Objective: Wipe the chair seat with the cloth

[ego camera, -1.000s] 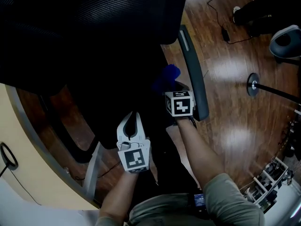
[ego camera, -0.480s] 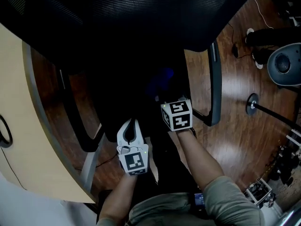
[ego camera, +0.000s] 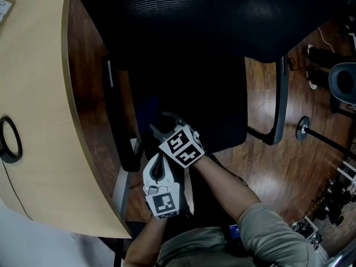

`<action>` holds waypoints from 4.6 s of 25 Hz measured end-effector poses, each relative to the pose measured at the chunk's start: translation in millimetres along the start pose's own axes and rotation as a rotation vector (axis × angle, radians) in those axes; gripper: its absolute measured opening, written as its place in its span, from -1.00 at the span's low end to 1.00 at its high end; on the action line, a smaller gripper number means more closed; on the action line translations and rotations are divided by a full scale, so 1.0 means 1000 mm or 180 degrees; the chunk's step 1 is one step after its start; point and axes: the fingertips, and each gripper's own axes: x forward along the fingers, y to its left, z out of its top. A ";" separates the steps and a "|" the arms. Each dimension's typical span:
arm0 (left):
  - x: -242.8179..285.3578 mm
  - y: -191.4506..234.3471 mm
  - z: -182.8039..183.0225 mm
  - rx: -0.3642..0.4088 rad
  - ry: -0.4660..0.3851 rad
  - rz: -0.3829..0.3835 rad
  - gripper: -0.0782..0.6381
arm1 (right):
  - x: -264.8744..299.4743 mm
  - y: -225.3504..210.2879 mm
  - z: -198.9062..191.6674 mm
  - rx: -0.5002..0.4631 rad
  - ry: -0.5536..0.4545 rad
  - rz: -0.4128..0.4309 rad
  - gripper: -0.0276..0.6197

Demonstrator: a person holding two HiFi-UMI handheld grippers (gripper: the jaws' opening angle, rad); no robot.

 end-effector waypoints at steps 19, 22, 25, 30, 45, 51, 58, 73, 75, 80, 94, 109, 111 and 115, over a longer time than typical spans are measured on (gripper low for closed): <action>0.020 -0.067 -0.001 0.0303 0.0065 -0.0319 -0.77 | -0.074 -0.100 -0.109 0.0644 0.0390 -0.0965 -0.62; 0.031 -0.104 0.015 0.0445 0.0006 -0.0477 -0.77 | -0.122 -0.144 -0.133 0.0939 0.0350 -0.1338 -0.62; 0.041 -0.138 0.030 0.0539 -0.0085 -0.0636 -0.77 | -0.167 -0.184 -0.158 0.1345 0.0252 -0.1718 -0.62; 0.052 -0.182 0.028 0.0733 -0.0059 -0.0701 -0.77 | -0.219 -0.229 -0.198 0.1898 0.0102 -0.2121 -0.62; 0.064 -0.208 -0.007 0.0537 0.0103 -0.0442 -0.77 | -0.216 -0.229 -0.255 0.2235 0.0145 -0.2163 -0.62; 0.043 -0.145 -0.004 0.0305 -0.0047 -0.0073 -0.77 | -0.223 -0.205 -0.224 0.1981 -0.0004 -0.2199 -0.61; 0.000 -0.049 -0.007 0.0025 -0.0088 0.0503 -0.77 | -0.143 -0.106 -0.124 0.0948 -0.0076 -0.1327 -0.61; -0.052 0.026 -0.086 -0.0319 0.0066 0.0963 -0.77 | -0.003 0.074 -0.132 -0.0340 0.0583 0.0112 -0.61; -0.047 0.019 -0.086 -0.0277 0.0061 0.0893 -0.77 | -0.009 0.060 -0.134 -0.0240 0.0552 0.0014 -0.61; -0.030 -0.015 -0.070 -0.0137 0.0057 0.0659 -0.77 | -0.042 0.012 -0.140 0.0044 0.0454 -0.0272 -0.61; 0.037 -0.161 -0.025 0.0658 0.0071 -0.0432 -0.77 | -0.208 -0.160 -0.236 0.1605 0.0054 -0.1761 -0.61; 0.050 -0.205 -0.033 0.0813 0.0128 -0.0607 -0.77 | -0.234 -0.179 -0.295 0.2359 -0.0015 -0.1909 -0.61; 0.048 -0.196 -0.033 0.0744 0.0093 -0.0539 -0.77 | -0.234 -0.177 -0.291 0.2328 0.0012 -0.1918 -0.61; 0.038 -0.167 -0.030 0.0593 0.0130 -0.0384 -0.77 | -0.229 -0.165 -0.262 0.2033 0.0038 -0.1901 -0.61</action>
